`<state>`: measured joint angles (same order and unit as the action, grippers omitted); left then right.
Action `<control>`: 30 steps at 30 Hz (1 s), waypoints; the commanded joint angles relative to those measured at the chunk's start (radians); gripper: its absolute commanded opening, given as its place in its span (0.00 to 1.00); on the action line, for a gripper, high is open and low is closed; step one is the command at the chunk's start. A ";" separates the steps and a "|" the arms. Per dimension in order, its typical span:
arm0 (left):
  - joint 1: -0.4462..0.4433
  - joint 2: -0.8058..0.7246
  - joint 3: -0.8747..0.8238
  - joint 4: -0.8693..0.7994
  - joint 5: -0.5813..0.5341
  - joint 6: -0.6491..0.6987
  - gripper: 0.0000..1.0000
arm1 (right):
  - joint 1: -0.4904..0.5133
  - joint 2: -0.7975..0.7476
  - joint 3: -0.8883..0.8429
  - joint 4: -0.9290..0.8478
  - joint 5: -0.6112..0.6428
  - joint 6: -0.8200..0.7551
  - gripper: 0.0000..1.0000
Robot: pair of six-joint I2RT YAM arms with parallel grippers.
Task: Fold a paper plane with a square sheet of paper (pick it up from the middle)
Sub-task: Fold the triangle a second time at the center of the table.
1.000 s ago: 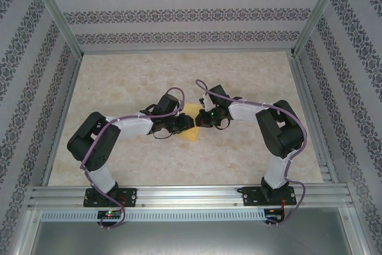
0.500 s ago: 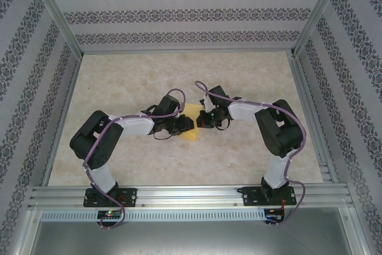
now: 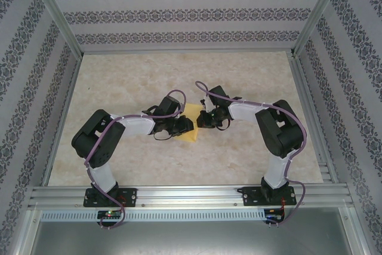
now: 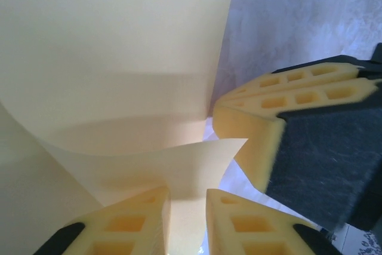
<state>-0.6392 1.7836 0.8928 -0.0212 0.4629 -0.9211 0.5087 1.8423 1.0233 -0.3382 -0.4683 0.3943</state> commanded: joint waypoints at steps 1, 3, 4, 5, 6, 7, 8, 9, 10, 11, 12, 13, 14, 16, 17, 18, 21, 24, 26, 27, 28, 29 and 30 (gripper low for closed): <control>-0.010 -0.025 0.008 -0.031 -0.019 0.024 0.20 | 0.000 -0.086 -0.031 0.041 -0.037 0.001 0.17; -0.010 -0.032 0.004 -0.041 -0.027 0.028 0.16 | -0.002 -0.110 -0.052 0.061 -0.052 0.007 0.20; -0.010 -0.031 0.004 -0.043 -0.027 0.028 0.15 | -0.002 -0.117 -0.061 0.070 -0.060 0.011 0.22; -0.010 -0.029 0.004 -0.043 -0.027 0.029 0.15 | -0.004 -0.123 -0.068 0.080 -0.064 0.013 0.24; -0.010 -0.027 0.003 -0.042 -0.027 0.028 0.14 | -0.004 -0.128 -0.074 0.083 -0.066 0.017 0.25; -0.010 -0.026 0.003 -0.041 -0.028 0.028 0.14 | -0.004 -0.131 -0.079 0.093 -0.073 0.020 0.27; -0.010 -0.024 0.004 -0.041 -0.028 0.028 0.14 | -0.004 -0.132 -0.085 0.101 -0.082 0.021 0.28; -0.010 -0.024 0.004 -0.039 -0.028 0.027 0.14 | -0.004 -0.131 -0.087 0.110 -0.091 0.024 0.30; -0.010 -0.026 0.002 -0.037 -0.026 0.027 0.14 | -0.004 -0.125 -0.086 0.111 -0.092 0.024 0.31; -0.010 -0.028 0.002 -0.037 -0.027 0.027 0.14 | -0.003 -0.120 -0.081 0.110 -0.095 0.025 0.31; -0.010 -0.031 0.002 -0.037 -0.026 0.027 0.13 | -0.002 -0.110 -0.077 0.108 -0.097 0.025 0.31; -0.010 -0.033 0.000 -0.041 -0.027 0.028 0.13 | -0.002 -0.101 -0.070 0.110 -0.101 0.024 0.31; -0.011 -0.035 0.000 -0.042 -0.028 0.028 0.13 | -0.001 -0.094 -0.065 0.111 -0.105 0.025 0.31; -0.010 -0.039 -0.003 -0.044 -0.030 0.029 0.13 | 0.003 -0.077 -0.050 0.111 -0.114 0.022 0.31; -0.010 -0.039 -0.002 -0.045 -0.029 0.030 0.13 | 0.005 -0.072 -0.045 0.110 -0.116 0.020 0.30; -0.010 -0.039 -0.003 -0.044 -0.029 0.030 0.13 | 0.006 -0.065 -0.039 0.110 -0.119 0.017 0.30; -0.010 -0.041 -0.006 -0.040 -0.028 0.028 0.13 | 0.008 -0.047 -0.027 0.107 -0.125 0.014 0.29; -0.010 -0.043 -0.007 -0.038 -0.026 0.028 0.13 | 0.008 -0.038 -0.021 0.110 -0.130 0.012 0.28; -0.010 -0.043 -0.009 -0.039 -0.026 0.028 0.13 | 0.008 -0.035 -0.016 0.113 -0.138 0.012 0.27; -0.010 -0.043 -0.009 -0.038 -0.026 0.028 0.12 | 0.009 -0.035 -0.016 0.117 -0.142 0.011 0.27; -0.010 -0.043 -0.008 -0.038 -0.026 0.028 0.12 | 0.010 -0.034 -0.014 0.116 -0.142 0.012 0.27; -0.010 -0.043 -0.008 -0.037 -0.026 0.028 0.12 | 0.009 -0.033 -0.010 0.116 -0.142 0.012 0.27; -0.010 -0.042 -0.008 -0.038 -0.025 0.028 0.12 | 0.010 -0.031 -0.008 0.117 -0.144 0.011 0.27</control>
<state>-0.6392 1.7664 0.8928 -0.0498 0.4427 -0.9131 0.5091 1.7985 0.9848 -0.2523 -0.5823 0.4168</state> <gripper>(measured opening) 0.124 0.269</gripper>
